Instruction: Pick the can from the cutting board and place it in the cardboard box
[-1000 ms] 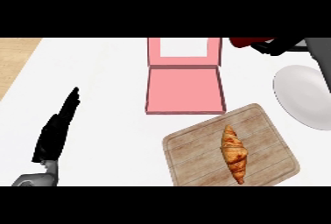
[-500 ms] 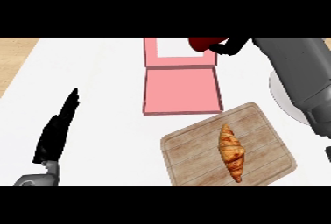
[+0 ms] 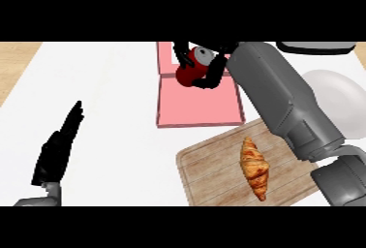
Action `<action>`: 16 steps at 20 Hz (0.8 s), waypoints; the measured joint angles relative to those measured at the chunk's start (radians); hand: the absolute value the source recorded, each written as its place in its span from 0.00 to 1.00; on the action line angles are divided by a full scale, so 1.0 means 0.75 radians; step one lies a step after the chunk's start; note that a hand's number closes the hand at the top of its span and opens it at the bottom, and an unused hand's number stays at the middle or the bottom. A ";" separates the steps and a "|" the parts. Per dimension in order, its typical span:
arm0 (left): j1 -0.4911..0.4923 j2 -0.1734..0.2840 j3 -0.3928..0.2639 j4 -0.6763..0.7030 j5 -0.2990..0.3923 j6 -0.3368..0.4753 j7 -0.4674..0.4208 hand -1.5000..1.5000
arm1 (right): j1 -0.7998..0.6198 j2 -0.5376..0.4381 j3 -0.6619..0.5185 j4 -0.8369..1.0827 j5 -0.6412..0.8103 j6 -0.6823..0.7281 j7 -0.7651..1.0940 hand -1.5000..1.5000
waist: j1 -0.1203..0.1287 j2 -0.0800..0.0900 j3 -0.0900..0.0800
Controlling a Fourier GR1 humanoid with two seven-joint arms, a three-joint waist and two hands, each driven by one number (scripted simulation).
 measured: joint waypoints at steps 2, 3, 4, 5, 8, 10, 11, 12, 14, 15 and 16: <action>-0.002 -0.001 0.003 0.003 -0.002 0.000 -0.005 0.50 | 0.000 0.049 0.002 0.044 0.012 -0.007 0.037 0.00 | -0.001 0.001 0.000; -0.020 0.010 0.016 0.007 0.010 -0.012 0.005 0.50 | 0.004 0.061 0.003 0.068 0.020 -0.012 0.044 0.00 | -0.001 0.002 0.000; -0.034 0.009 0.015 -0.002 0.012 -0.016 0.025 0.50 | 0.000 0.076 -0.004 0.096 0.023 -0.027 0.050 0.00 | 0.003 0.004 0.000; -0.034 0.004 0.009 -0.012 0.006 -0.012 0.038 0.50 | 0.005 0.099 -0.003 0.110 0.024 -0.044 0.062 0.00 | 0.004 0.004 0.001; -0.021 -0.003 0.007 -0.006 0.000 -0.013 0.011 0.50 | 0.026 0.143 -0.002 0.140 0.015 -0.072 0.075 0.00 | 0.006 0.004 0.000; -0.023 -0.009 0.002 -0.005 -0.009 -0.009 0.012 0.50 | 0.015 0.160 -0.024 0.163 -0.006 -0.066 0.080 0.00 | 0.008 0.005 0.000; -0.020 -0.009 0.003 -0.007 -0.007 -0.012 0.012 0.50 | 0.020 0.164 -0.043 0.175 -0.021 -0.062 0.072 0.00 | 0.008 0.005 0.000; -0.029 -0.006 0.006 -0.006 -0.005 -0.015 0.020 0.50 | 0.010 0.166 -0.075 0.183 -0.049 -0.057 0.075 0.00 | 0.008 0.006 0.001; -0.026 -0.009 0.005 -0.010 -0.005 -0.015 0.017 0.50 | 0.007 0.166 -0.145 0.204 -0.112 -0.051 0.082 0.00 | 0.013 0.009 0.001; -0.027 -0.013 0.005 -0.006 -0.009 -0.010 0.014 0.50 | 0.001 0.169 -0.185 0.210 -0.148 -0.051 0.092 0.00 | 0.013 0.010 0.001; -0.036 -0.013 0.009 0.007 -0.009 -0.008 0.006 0.50 | -0.011 0.171 -0.225 0.218 -0.185 -0.048 0.106 0.00 | 0.013 0.011 0.001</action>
